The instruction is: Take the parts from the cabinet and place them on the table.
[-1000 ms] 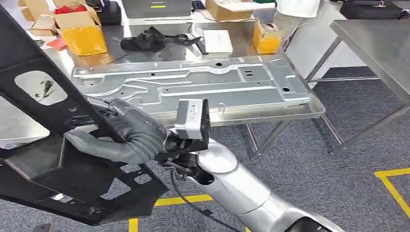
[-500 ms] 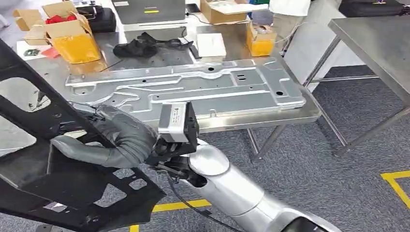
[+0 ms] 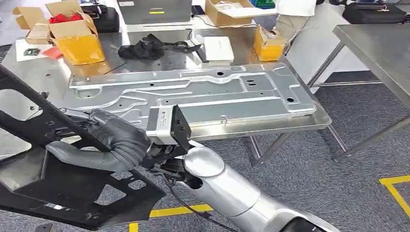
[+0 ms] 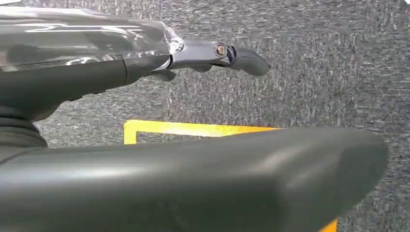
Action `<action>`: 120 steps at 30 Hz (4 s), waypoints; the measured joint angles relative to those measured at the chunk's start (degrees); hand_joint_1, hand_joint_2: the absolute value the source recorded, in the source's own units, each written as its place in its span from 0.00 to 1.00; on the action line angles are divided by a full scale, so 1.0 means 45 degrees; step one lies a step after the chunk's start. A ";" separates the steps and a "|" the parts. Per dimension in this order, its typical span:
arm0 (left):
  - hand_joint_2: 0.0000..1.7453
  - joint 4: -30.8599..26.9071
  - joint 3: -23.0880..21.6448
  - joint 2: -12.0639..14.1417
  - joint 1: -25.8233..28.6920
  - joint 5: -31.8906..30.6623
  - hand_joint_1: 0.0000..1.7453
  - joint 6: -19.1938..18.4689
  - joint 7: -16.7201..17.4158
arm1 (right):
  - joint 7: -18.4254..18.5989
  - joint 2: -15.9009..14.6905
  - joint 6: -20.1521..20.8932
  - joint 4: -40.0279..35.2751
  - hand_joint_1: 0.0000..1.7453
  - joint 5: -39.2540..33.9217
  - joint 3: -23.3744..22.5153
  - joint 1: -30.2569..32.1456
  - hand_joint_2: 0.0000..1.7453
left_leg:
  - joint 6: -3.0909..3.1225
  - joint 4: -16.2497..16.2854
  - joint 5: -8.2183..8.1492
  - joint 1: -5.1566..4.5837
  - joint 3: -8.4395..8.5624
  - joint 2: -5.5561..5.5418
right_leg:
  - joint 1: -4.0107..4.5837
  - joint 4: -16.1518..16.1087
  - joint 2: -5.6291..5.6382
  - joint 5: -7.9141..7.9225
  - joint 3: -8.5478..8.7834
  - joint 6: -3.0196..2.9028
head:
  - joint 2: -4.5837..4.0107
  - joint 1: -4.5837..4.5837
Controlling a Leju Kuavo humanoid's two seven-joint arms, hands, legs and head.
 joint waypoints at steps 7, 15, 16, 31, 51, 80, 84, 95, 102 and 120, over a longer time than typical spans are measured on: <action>1.00 0.0005 0.0000 -0.0078 0.0001 -0.0015 0.00 0.0009 0.0005 | -0.0049 -0.0058 0.0014 0.0063 1.00 0.0000 0.0068 0.0032 1.00 | -0.0120 -0.0072 -0.0293 -0.0080 0.0366 -0.0079 | 0.0173 -0.3138 0.0003 0.2301 0.0787 -0.0495 | 0.0000 -0.0010; 1.00 0.0005 0.0000 -0.0044 0.0032 -0.0039 0.00 0.0034 0.0005 | -0.0126 0.0015 0.0039 0.0048 1.00 -0.0010 0.0092 0.0057 1.00 | -0.0511 0.2664 -0.1665 -0.0038 -0.1011 -0.0047 | 0.0102 -0.3686 -0.0026 0.2162 0.1285 -0.0740 | 0.0000 -0.0038; 1.00 0.0005 0.0000 -0.0039 0.0053 -0.0039 0.00 0.0034 0.0005 | -0.0126 0.0015 0.0039 0.0053 1.00 -0.0015 0.0097 0.0109 1.00 | -0.0548 0.3406 -0.1782 -0.0037 -0.1491 -0.0046 | 0.0109 -0.3678 -0.0015 0.2124 0.1308 -0.0755 | 0.0000 -0.0044; 1.00 0.0005 0.0000 -0.0029 0.0027 -0.0049 0.00 0.0034 0.0010 | -0.0121 -0.0029 0.0087 0.0044 1.00 -0.0044 0.0185 0.0202 1.00 | 0.0010 -0.0109 -0.0041 -0.0029 0.0105 0.0007 | -0.0013 0.0392 0.0005 0.0041 -0.0424 0.0016 | 0.0000 -0.0019; 1.00 0.0005 0.0000 -0.0029 0.0039 -0.0228 0.00 0.0000 -0.0034 | -0.0063 0.0054 0.0175 0.0097 1.00 -0.0058 0.0403 0.0206 1.00 | -0.0634 0.1296 0.0049 -0.0033 -0.0812 -0.0003 | 0.0065 -0.3506 0.0062 0.1786 0.1566 -0.0671 | 0.0000 -0.0058; 1.00 0.0010 -0.0005 -0.0049 0.0017 -0.0311 0.00 0.0029 0.0253 | 0.0078 0.0063 -0.0204 0.0034 1.00 0.0078 0.0588 -0.0203 1.00 | -0.0607 0.2249 -0.0618 -0.0051 -0.1196 -0.0002 | 0.0061 -0.3528 0.0078 0.1931 0.1408 -0.0730 | 0.0000 -0.0058; 1.00 0.0010 -0.0010 -0.0019 -0.0043 -0.0583 0.00 0.0107 0.0642 | 0.0112 0.0054 -0.0695 -0.0025 1.00 0.0788 0.0374 -0.0808 1.00 | -0.0386 0.0032 0.0253 -0.0108 -0.0331 0.0013 | 0.0159 -0.3311 0.0137 0.1691 0.1379 -0.0503 | 0.0000 -0.0073; 1.00 0.0010 -0.0520 -0.0010 0.0024 -0.1754 0.00 -0.0029 0.3143 | 0.0068 -0.0141 -0.2235 0.1045 1.00 0.3717 -0.0744 -0.3026 1.00 | -0.0049 -0.0055 0.0121 -0.0049 -0.0119 -0.0019 | -0.0035 -0.0280 0.0015 0.0918 -0.0359 -0.0081 | 0.0000 -0.0034; 1.00 0.0015 -0.0826 -0.0078 0.0122 -0.2181 0.00 -0.0063 0.3871 | -0.0257 -0.0262 -0.3352 0.2628 1.00 0.6715 -0.2045 -0.4101 1.00 | -0.0425 -0.0214 0.0100 -0.0078 0.0024 -0.0067 | 0.0093 -0.3347 0.0047 0.2142 0.0934 -0.0500 | 0.0000 -0.0039; 1.00 0.0029 -0.0928 -0.0253 0.0172 -0.2370 0.00 -0.0155 0.3157 | 0.2547 -0.0928 -0.7530 0.4270 1.00 1.7977 -0.2186 -0.5253 1.00 | -0.0101 -0.0047 0.0215 -0.0022 -0.0294 0.0000 | 0.0044 -0.2275 0.0045 0.1243 0.0669 -0.0101 | 0.0000 0.0024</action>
